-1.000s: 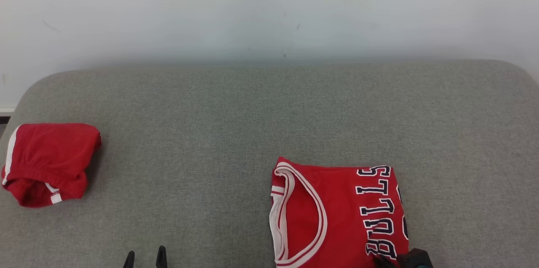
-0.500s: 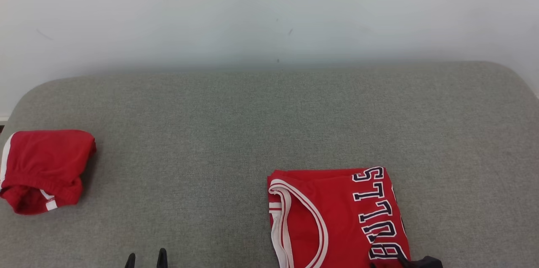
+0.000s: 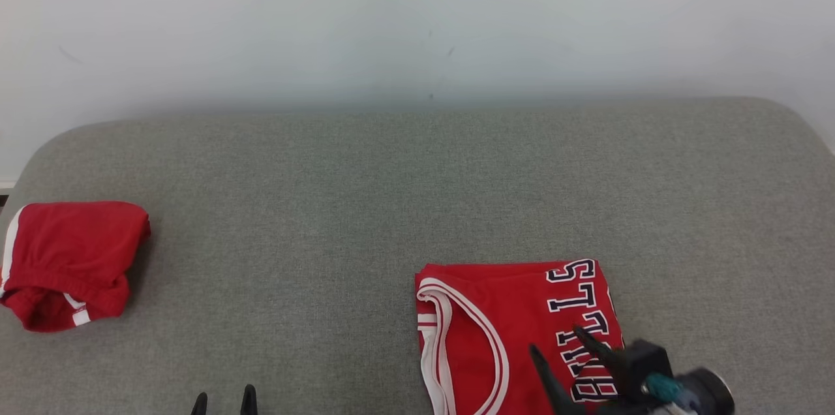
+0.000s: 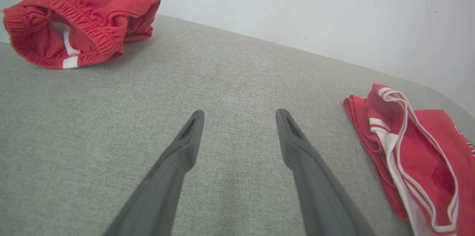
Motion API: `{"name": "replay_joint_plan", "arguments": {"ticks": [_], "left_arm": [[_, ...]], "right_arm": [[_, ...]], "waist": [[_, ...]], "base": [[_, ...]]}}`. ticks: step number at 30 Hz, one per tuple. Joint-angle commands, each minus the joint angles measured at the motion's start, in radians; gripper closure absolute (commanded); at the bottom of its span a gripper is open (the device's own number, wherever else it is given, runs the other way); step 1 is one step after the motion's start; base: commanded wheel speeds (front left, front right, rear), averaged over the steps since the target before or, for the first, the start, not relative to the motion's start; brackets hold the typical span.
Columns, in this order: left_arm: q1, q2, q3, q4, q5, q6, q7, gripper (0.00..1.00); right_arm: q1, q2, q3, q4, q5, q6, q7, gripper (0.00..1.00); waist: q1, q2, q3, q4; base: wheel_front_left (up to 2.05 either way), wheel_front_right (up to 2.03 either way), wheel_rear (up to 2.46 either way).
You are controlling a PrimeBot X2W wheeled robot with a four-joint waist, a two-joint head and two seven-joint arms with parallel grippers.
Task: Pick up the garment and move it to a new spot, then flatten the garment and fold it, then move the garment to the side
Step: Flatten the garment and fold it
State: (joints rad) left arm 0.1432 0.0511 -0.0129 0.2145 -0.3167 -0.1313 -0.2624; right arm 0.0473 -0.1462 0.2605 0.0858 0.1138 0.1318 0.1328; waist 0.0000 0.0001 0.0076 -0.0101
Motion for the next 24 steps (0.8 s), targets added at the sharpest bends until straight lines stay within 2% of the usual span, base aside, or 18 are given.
{"name": "replay_joint_plan", "arguments": {"ticks": [1,6,12,24], "left_arm": [[0.000,-0.001,0.002,-0.004,0.001,0.001,-0.003,0.00],[-0.020,-0.001,-0.010,-0.012,0.002,0.001,-0.003,0.00],[-0.037,-0.001,-0.020,-0.022,0.005,0.001,-0.003,0.00],[-0.057,-0.001,-0.035,-0.020,-0.002,0.001,-0.003,0.00]], "right_arm": [[-0.041,-0.007,0.018,-0.021,0.005,-0.003,0.032,0.00],[-0.147,0.000,0.069,0.002,0.023,-0.003,0.147,0.00],[-0.315,-0.002,0.140,0.124,0.073,-0.003,0.247,0.00],[-0.482,-0.019,0.227,0.305,0.133,-0.003,0.278,0.00]], "waist": [[0.0000,-0.0001,0.004,0.000],[0.0000,-0.0001,0.018,0.016],[0.0000,-0.0001,0.045,0.058],[0.0000,-0.0001,0.094,0.112]], "base": [[0.00,0.00,0.00],[0.00,0.00,0.00],[0.00,0.00,0.00],[0.00,0.00,0.00]]}}
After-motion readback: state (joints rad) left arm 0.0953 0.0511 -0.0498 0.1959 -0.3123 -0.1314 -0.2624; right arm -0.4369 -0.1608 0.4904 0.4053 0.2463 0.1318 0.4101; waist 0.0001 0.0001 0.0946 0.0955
